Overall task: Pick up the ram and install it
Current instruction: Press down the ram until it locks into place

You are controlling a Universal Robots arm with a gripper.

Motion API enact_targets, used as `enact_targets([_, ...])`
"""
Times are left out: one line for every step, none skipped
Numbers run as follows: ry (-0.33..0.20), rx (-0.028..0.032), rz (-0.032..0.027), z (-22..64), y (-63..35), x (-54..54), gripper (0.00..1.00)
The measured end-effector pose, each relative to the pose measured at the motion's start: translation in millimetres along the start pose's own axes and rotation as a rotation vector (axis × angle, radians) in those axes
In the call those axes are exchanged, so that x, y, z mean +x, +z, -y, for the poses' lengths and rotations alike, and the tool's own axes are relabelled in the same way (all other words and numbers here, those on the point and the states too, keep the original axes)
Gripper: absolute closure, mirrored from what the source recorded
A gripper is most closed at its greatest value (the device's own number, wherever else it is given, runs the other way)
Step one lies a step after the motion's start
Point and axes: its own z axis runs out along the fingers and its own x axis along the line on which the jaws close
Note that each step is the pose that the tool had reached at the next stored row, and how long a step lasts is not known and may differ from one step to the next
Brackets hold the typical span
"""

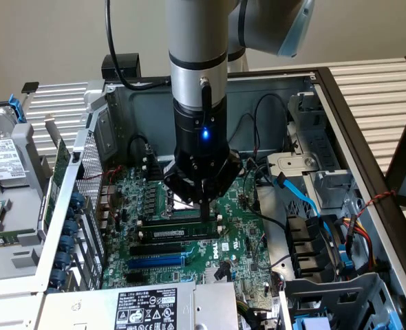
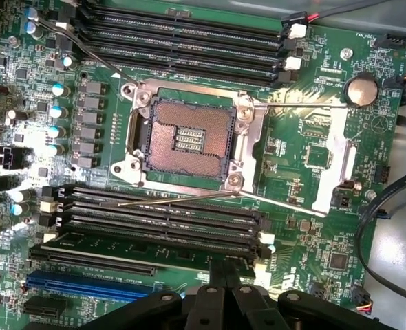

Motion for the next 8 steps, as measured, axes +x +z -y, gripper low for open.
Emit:
enact_targets([0.005,0.0001,-0.0003,0.1,0.3,0.0,0.9])
enact_targets([0.009,0.0,-0.0006,0.2,0.7,0.0,0.9])
enact_targets([0.013,-0.0001,-0.0007,0.1,1.1,0.0,0.9])
enact_targets([0.014,0.0,-0.0009,0.1,1.4,0.0,0.9])
enact_targets([0.015,-0.0002,-0.001,0.2,1.7,0.0,0.9])
enact_targets([0.016,-0.0004,-0.001,0.2,2.0,0.0,0.9])
enact_targets([0.017,-0.0007,-0.0009,0.1,2.4,0.0,0.9])
enact_targets([0.017,-0.0006,-0.001,0.1,2.7,0.0,0.9])
